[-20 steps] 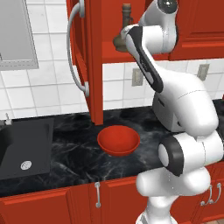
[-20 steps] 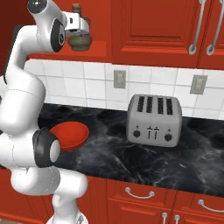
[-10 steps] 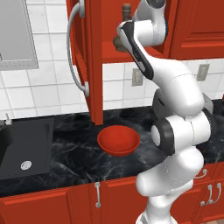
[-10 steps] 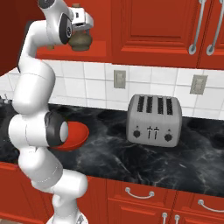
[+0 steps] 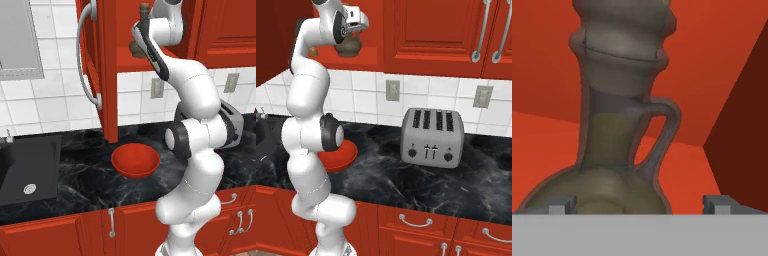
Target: Retrieve the bottle and the shaker from the cabinet and place them next to the mixing bowl on the counter. Then add garlic from the fridge to the mixing bowl.
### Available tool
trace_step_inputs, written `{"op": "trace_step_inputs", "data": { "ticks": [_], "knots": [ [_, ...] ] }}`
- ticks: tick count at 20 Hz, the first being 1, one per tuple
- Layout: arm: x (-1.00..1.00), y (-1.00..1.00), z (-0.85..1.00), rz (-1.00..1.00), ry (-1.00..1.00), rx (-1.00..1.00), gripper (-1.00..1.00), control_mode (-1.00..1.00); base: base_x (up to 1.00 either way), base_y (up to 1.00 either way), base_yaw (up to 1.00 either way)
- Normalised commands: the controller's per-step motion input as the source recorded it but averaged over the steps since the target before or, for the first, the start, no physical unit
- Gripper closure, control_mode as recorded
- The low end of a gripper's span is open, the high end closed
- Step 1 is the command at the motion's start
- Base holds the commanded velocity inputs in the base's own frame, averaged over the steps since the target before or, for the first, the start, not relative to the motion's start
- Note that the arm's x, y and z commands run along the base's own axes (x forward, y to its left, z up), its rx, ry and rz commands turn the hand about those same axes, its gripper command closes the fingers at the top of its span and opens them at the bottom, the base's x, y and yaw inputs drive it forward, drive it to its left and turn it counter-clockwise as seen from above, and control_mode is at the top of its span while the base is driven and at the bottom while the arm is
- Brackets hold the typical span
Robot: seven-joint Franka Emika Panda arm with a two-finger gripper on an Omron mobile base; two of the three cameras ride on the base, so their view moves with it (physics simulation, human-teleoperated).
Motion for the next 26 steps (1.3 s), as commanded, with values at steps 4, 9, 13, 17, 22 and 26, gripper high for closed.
{"op": "trace_step_inputs", "data": {
  "ticks": [4, 9, 13, 17, 22, 26],
  "knots": [
    [0.58, -0.04, 0.00, 0.00, 0.01, 0.00, -1.00, -1.00, 0.00, 0.00, 0.00],
    [0.25, -0.06, 0.00, 0.01, 0.00, 0.00, -1.00, -1.00, 0.00, 0.00, 0.00],
    [0.00, 0.02, 0.00, 0.01, 0.00, 0.00, -1.00, -1.00, 0.00, 0.00, 0.00],
    [0.00, 0.21, 0.00, 0.00, -0.03, 0.00, -1.00, -1.00, 0.00, 0.00, 0.00],
    [-0.05, 0.25, 0.01, -0.01, -0.13, 0.00, -1.00, -1.00, 0.00, 0.00, 0.00],
    [-0.05, 0.05, -0.05, -0.02, -0.11, 0.01, -1.00, -1.00, 0.00, 0.00, 0.00]
  ]
}}
